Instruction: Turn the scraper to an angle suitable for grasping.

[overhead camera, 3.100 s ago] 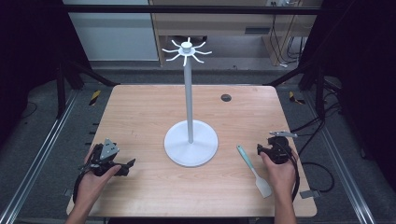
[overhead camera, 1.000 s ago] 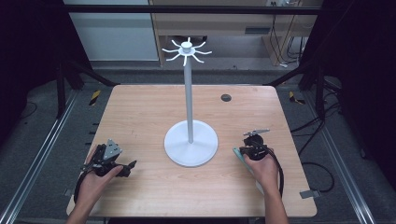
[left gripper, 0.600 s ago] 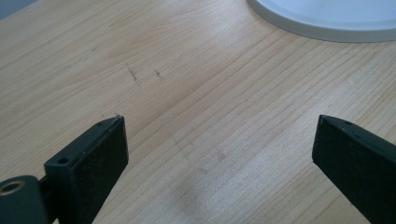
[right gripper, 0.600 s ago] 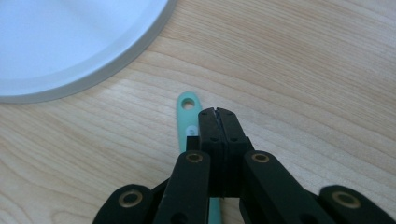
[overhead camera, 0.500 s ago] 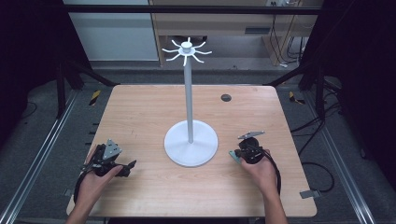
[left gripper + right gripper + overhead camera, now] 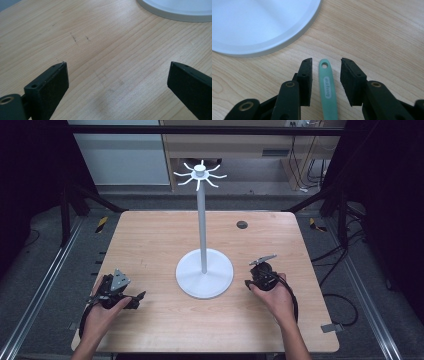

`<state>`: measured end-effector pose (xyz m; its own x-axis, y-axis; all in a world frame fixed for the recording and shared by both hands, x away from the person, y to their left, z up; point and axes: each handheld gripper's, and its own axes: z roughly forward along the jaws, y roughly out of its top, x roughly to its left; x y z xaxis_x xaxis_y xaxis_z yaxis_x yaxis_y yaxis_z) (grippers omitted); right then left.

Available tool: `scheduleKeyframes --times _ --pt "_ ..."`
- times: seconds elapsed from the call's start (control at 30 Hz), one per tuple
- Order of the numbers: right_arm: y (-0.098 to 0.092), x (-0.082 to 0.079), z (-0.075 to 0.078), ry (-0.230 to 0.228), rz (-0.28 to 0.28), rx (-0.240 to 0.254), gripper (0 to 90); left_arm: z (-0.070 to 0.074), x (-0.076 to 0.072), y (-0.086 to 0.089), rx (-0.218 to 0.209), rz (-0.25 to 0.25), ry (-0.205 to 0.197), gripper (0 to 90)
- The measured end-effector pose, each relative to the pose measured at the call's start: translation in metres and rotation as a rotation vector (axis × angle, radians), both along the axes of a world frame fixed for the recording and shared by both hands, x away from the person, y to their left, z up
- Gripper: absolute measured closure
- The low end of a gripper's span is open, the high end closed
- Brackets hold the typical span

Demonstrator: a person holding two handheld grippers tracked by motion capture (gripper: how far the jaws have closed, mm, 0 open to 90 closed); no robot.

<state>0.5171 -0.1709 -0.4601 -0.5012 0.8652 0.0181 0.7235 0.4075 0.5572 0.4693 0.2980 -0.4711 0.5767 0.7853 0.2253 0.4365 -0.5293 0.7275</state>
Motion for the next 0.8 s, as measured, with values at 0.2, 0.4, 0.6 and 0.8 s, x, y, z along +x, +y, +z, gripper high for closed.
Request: scheduleKeyframes --times 0.2,0.4,0.6,0.8 --pt "0.0025 0.0054 -0.0006 0.063 0.008 -0.064 60.8 -0.0002 -0.0002 -0.0004 -0.007 -0.004 0.001 3.1" --pt "0.0032 0.0097 -0.0051 0.106 0.017 -0.091 62.5 -0.0009 -0.0004 -0.0024 0.001 -0.01 0.007 3.1" --pt "0.0039 0.0101 -0.0052 0.126 0.027 -0.096 62.9 -0.0014 -0.0005 -0.0033 0.002 -0.015 0.007 3.1" --pt "0.003 0.0113 -0.0083 0.147 0.027 -0.095 63.3 -0.0017 -0.0008 -0.0046 0.001 -0.018 0.007 3.2"
